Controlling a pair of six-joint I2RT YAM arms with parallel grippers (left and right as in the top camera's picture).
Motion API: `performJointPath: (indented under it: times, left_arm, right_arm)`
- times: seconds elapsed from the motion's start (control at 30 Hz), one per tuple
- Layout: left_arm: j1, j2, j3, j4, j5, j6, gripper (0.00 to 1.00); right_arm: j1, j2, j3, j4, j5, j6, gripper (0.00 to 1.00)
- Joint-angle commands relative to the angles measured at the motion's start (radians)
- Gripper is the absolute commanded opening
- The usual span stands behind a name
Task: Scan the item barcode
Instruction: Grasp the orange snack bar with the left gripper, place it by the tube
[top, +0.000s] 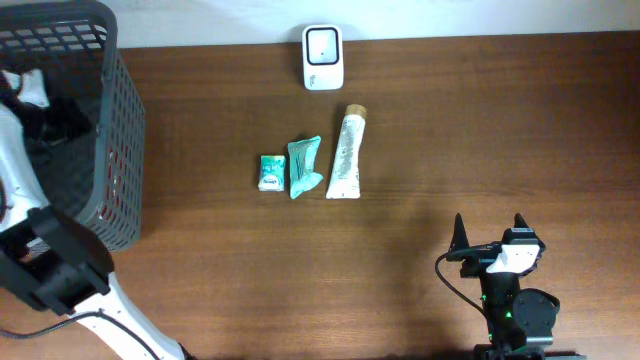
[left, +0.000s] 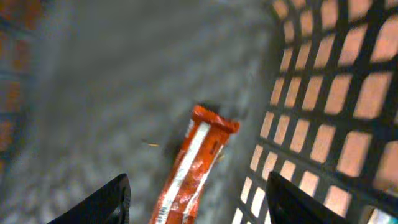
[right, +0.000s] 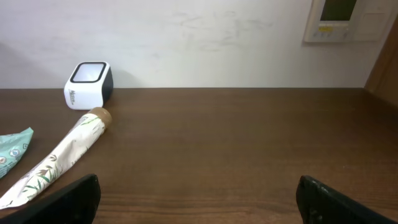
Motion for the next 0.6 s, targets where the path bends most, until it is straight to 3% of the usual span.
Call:
performJointPath:
  times: [0.0, 0.03, 0.13, 0.2, 0.47, 0.57]
  left_arm:
    - [-0.028, 0.029, -0.108, 0.011, -0.093, 0.066, 0.73]
    - [-0.035, 0.029, -0.151, 0.024, -0.145, 0.066, 0.77]
    - [-0.038, 0.030, -0.253, 0.053, -0.231, 0.068, 0.75]
    - [-0.037, 0.031, -0.302, 0.066, -0.232, 0.115, 0.70]
    - [-0.038, 0.043, -0.354, 0.084, -0.235, 0.172, 0.70]
    - [-0.038, 0.043, -0.399, 0.103, -0.235, 0.185, 0.65]
  right_arm:
    - [-0.004, -0.006, -0.008, -0.003, 0.005, -0.003, 0.99]
    - [-0.004, -0.006, -0.008, -0.003, 0.005, -0.003, 0.99]
    - [-0.004, -0.006, -0.008, -0.003, 0.005, -0.003, 0.99]
    - [-0.004, -0.006, -0.008, -0.003, 0.005, -0.003, 0.99]
    - [-0.004, -0.006, -0.008, -0.003, 0.005, -0.003, 0.99]
    - [-0.004, -0.006, -0.008, -0.003, 0.005, -0.003, 0.99]
